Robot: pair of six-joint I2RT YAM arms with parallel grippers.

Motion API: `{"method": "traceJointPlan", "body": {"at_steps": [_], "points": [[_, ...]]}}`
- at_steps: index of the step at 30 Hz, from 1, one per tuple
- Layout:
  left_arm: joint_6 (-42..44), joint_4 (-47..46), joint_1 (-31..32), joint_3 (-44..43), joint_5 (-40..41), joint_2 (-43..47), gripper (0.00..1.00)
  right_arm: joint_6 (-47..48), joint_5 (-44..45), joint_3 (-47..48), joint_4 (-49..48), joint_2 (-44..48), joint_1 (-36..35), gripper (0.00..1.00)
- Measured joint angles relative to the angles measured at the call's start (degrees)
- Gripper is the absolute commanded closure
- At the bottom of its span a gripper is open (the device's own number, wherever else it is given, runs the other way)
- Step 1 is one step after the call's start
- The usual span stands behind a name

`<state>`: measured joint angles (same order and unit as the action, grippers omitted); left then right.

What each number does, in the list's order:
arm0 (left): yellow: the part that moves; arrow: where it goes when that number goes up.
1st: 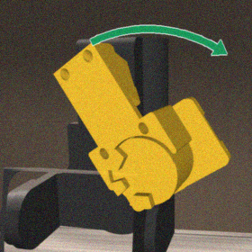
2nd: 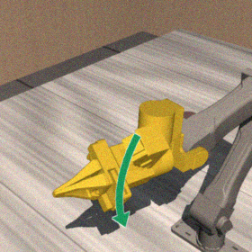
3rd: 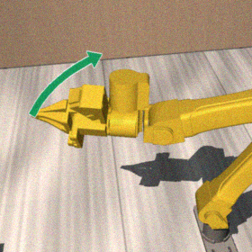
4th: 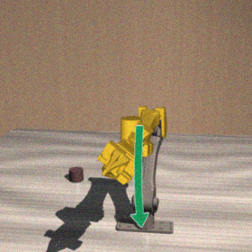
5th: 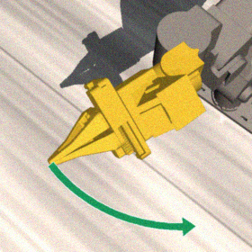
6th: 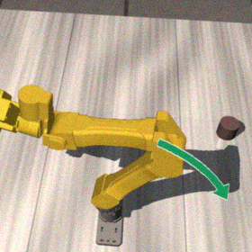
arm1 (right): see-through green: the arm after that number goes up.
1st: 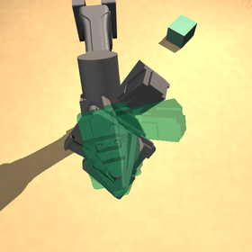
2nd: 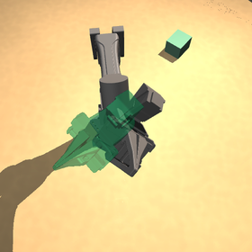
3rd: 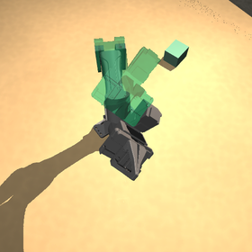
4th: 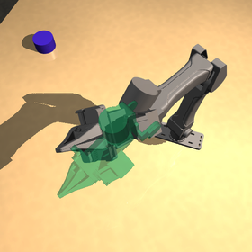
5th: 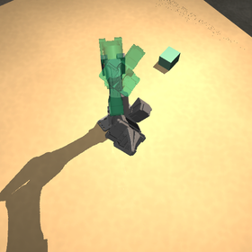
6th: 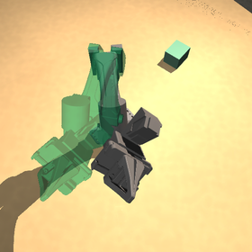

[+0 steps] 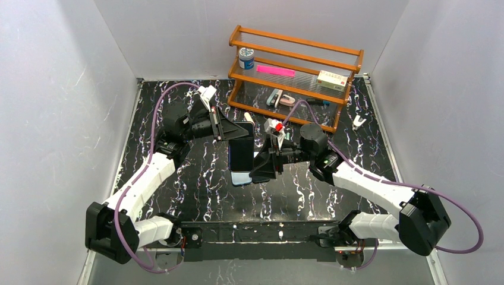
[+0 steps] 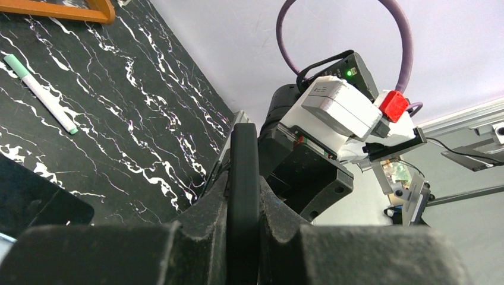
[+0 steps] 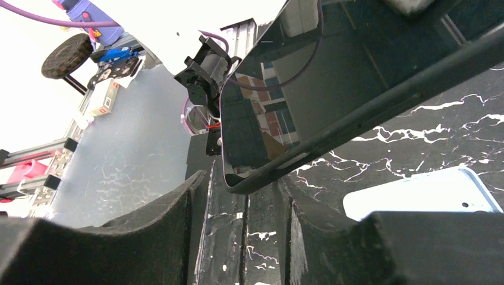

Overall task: Take the phone out of the phone case
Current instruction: Remove the phone case from the phone.

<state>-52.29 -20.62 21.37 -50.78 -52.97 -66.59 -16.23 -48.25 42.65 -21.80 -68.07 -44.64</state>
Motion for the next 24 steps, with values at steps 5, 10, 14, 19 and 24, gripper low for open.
{"method": "traceJointPlan", "body": {"at_steps": [5,10,14,19,24], "points": [[-0.20,0.02,0.00,0.00,-0.76,-0.39,1.00,-1.14,-1.40,0.35,-2.08,-1.42,0.07,0.64],[0.26,-1.31,-0.02,-0.02,-1.75,-0.42,1.00,-2.45,-3.04,0.83,-2.01,-3.10,0.52,0.85],[0.13,-2.19,-0.04,-0.50,-2.45,-0.59,1.00,-0.66,-4.94,2.27,-0.59,-3.65,0.76,0.95],[-1.49,-3.48,-0.09,-0.96,-3.43,-1.14,1.00,4.72,-6.47,4.59,3.89,-3.67,0.83,0.99],[-2.67,-4.17,-0.28,-1.46,-4.02,-2.32,1.00,12.00,-8.37,8.35,10.75,-5.27,1.20,0.99]]}}
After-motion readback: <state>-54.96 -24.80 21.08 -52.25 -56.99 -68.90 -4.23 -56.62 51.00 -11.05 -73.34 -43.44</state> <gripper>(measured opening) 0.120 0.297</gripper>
